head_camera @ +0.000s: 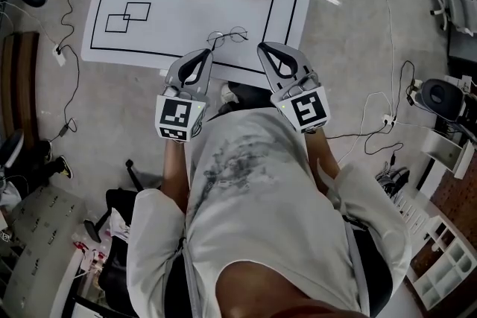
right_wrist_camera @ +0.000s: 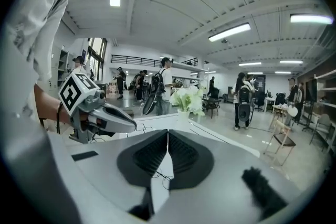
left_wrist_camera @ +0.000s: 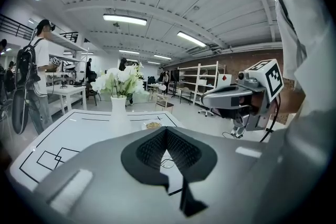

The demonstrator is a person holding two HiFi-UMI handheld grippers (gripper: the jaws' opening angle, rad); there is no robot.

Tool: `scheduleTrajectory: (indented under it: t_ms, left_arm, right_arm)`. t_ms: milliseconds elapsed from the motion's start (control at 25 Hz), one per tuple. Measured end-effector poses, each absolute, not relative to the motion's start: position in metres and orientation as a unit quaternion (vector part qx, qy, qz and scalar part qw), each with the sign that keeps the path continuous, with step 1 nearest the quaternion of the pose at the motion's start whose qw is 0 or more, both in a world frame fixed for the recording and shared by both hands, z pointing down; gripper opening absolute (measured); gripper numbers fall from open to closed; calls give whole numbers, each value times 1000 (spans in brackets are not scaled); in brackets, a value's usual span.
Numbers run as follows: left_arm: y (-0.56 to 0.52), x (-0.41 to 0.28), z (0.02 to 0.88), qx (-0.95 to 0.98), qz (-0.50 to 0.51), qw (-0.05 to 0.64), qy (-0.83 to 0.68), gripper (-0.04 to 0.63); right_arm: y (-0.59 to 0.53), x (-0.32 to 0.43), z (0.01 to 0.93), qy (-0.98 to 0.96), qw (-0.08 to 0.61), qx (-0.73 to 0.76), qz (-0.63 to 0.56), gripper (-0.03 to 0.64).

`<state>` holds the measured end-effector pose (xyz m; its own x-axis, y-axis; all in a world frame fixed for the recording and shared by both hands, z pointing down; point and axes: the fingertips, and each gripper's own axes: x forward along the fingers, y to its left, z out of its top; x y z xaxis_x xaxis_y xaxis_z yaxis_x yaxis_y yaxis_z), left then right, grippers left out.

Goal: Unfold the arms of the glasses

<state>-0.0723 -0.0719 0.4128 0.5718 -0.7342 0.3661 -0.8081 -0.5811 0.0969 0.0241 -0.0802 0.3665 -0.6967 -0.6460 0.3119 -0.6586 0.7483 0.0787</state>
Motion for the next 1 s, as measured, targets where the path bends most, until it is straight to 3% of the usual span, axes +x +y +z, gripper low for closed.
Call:
scheduleTrajectory:
  t_ms: [1000]
  left_arm:
    - [-102,-69,464,881,217,145,-395,19]
  right_arm:
    - [-126,22,434,-917,242,316,25,18]
